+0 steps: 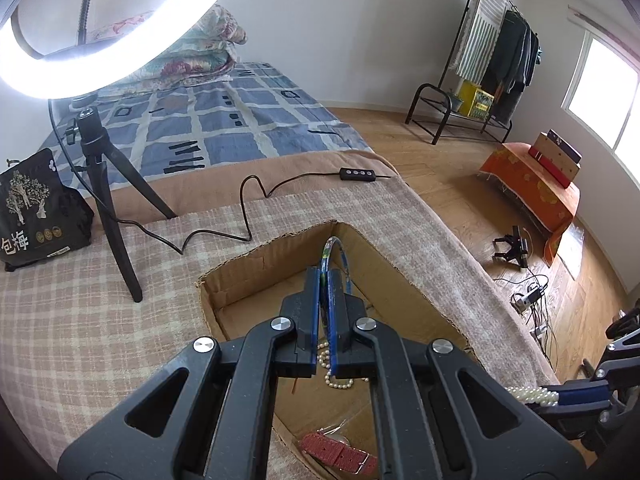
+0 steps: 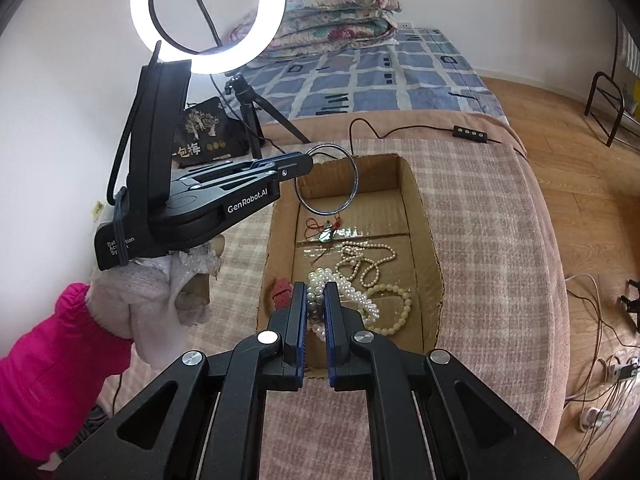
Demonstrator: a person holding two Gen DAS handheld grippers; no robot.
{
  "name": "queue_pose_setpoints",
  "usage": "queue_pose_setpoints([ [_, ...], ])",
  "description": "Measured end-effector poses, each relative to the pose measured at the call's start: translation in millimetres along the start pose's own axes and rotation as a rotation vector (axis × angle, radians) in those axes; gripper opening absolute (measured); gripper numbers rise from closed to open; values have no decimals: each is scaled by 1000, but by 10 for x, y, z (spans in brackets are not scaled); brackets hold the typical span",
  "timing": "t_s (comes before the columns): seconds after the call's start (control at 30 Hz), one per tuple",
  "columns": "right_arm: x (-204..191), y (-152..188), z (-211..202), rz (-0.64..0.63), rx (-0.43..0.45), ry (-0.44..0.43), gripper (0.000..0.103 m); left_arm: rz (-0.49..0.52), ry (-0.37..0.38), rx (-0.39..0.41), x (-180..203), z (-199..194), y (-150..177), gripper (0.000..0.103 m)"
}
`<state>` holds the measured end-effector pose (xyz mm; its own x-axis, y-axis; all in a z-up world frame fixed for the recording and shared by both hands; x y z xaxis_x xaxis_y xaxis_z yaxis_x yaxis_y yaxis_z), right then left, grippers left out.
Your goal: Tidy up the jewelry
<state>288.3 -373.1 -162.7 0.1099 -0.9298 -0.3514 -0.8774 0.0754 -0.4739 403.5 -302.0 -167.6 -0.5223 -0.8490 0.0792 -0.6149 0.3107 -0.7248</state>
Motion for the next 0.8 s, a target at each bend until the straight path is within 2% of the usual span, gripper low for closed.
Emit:
queue_pose_setpoints([
  [0.37,-3,31,74,-4,-3,-2,8,31,-15,2,57,14,-16,1],
  [0.4,-3,21,79,-7,0,2,10,29,-14,-1,54,13,-16,1],
  [0.5,-20,2,61,-18,15,17,31,28,-14,-4,41,4,-16,2],
  [0.53,-24,-5,52,-23,23,24,42,32,-16,-4,39,-7,-16,6],
  [0.57,-20,-11,44,-27,30,34,51,34,-18,-2,39,-19,-17,20],
  [0.6,-21,-16,30,-33,42,47,54,37,-23,3,36,-37,-19,40],
  [0.67,-13,-20,8,-42,60,80,66,39,-40,30,17,-101,-38,55],
  [0.73,4,-25,3,-48,70,115,71,34,-52,40,-4,-152,-52,60],
  [0.8,4,-25,-11,-53,74,139,71,29,-54,37,-12,-185,-57,65],
])
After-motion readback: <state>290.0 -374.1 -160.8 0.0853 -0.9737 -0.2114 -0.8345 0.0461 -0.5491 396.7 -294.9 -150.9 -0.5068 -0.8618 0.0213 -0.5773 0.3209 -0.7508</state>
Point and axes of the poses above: each gripper's, at about its wrist camera, not at the fingertips, and z roughly the way its jaws point, x to its right, y to its underside, the point moved 9 cm from there along z, roughly the way its jaws point, and after that the axes turned 9 degrees about z, right-handed, at the moved point
